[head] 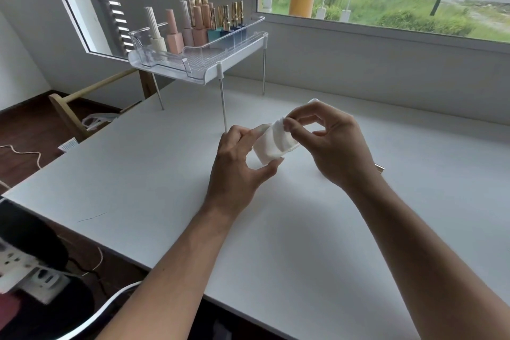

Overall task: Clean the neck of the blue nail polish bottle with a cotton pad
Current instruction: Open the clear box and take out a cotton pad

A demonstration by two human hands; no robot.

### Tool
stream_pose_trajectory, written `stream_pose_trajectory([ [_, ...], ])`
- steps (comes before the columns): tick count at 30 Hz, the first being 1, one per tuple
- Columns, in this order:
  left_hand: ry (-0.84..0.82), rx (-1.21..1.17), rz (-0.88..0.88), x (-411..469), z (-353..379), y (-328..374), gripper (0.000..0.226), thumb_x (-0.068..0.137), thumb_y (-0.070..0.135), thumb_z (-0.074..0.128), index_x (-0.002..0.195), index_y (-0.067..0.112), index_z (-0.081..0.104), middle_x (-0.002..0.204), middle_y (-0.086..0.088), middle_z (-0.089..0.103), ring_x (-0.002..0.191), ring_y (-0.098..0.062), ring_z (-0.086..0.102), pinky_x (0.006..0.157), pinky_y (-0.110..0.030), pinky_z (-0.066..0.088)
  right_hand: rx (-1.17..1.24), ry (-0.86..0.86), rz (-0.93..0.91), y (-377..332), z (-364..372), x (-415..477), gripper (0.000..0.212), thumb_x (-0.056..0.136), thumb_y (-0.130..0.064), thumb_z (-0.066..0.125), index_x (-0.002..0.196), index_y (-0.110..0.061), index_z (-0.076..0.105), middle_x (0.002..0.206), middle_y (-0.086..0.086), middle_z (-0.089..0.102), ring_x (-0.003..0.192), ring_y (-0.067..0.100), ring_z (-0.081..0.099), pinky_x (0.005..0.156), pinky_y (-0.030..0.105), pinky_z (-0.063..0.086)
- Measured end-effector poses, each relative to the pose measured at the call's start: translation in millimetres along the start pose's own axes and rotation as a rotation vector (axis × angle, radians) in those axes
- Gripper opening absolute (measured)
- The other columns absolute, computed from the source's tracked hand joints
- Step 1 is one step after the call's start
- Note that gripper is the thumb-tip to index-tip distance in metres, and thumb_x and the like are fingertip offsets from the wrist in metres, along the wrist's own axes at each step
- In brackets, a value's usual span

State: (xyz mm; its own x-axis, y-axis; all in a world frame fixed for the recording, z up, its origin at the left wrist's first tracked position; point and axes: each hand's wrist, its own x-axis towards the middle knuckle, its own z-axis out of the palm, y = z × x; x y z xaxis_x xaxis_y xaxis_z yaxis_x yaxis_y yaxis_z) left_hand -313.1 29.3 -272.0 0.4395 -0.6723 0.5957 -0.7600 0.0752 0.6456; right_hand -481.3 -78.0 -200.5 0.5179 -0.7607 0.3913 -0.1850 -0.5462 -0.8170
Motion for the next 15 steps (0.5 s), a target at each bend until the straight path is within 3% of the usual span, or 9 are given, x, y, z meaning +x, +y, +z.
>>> stream_pose_trajectory([
  [2, 0.006, 0.008, -0.013, 0.4, -0.1, -1.0, 0.063, 0.091, 0.037, 0.092, 0.149, 0.028, 0.07, 0.117, 0.005, 0.059, 0.109, -0.021, 0.059, 0.087, -0.025, 0.051, -0.015, -0.006, 0.013, 0.9, -0.3, -1.3, 0.005, 0.102, -0.033, 0.08, 0.1, -0.03, 0.083, 0.099, -0.018, 0.083, 0.082, -0.007, 0.074, 0.073, 0.02, 0.05],
  [5, 0.015, 0.011, -0.026, 0.7, -0.4, -1.0, 0.063, 0.091, 0.037, 0.092, 0.149, 0.028, 0.07, 0.118, 0.005, 0.058, 0.109, -0.022, 0.06, 0.086, -0.026, 0.049, -0.043, 0.014, 0.022, 1.1, 1.5, -2.6, 0.008, 0.104, -0.033, 0.077, 0.102, -0.028, 0.083, 0.098, -0.017, 0.085, 0.093, -0.003, 0.078, 0.075, 0.021, 0.055],
  [7, 0.017, 0.014, -0.026, 0.7, -0.3, -0.1, 0.063, 0.091, 0.036, 0.092, 0.149, 0.029, 0.07, 0.117, 0.005, 0.058, 0.109, -0.022, 0.059, 0.085, -0.026, 0.049, -0.045, 0.012, 0.025, -0.3, 3.3, -2.7, 0.013, 0.105, -0.035, 0.076, 0.101, -0.026, 0.084, 0.096, -0.016, 0.086, 0.096, -0.005, 0.078, 0.074, 0.012, 0.052],
  [10, 0.02, 0.032, -0.019, 1.0, -0.1, 0.3, 0.063, 0.091, 0.034, 0.092, 0.149, 0.027, 0.07, 0.117, 0.005, 0.056, 0.108, -0.022, 0.059, 0.086, -0.026, 0.048, -0.048, 0.001, 0.035, -1.3, 6.1, -2.0, 0.019, 0.105, -0.039, 0.076, 0.101, -0.024, 0.085, 0.094, -0.015, 0.086, 0.092, -0.01, 0.076, 0.069, 0.004, 0.046],
  [15, 0.03, 0.038, -0.009, 1.1, 0.9, -0.2, 0.062, 0.089, 0.029, 0.093, 0.147, 0.025, 0.071, 0.117, 0.002, 0.057, 0.106, -0.023, 0.058, 0.087, -0.03, 0.052, -0.054, 0.035, 0.077, -3.9, 8.6, -0.7, 0.025, 0.101, -0.049, 0.078, 0.095, -0.025, 0.085, 0.089, -0.016, 0.084, 0.088, -0.012, 0.073, 0.068, 0.002, 0.043],
])
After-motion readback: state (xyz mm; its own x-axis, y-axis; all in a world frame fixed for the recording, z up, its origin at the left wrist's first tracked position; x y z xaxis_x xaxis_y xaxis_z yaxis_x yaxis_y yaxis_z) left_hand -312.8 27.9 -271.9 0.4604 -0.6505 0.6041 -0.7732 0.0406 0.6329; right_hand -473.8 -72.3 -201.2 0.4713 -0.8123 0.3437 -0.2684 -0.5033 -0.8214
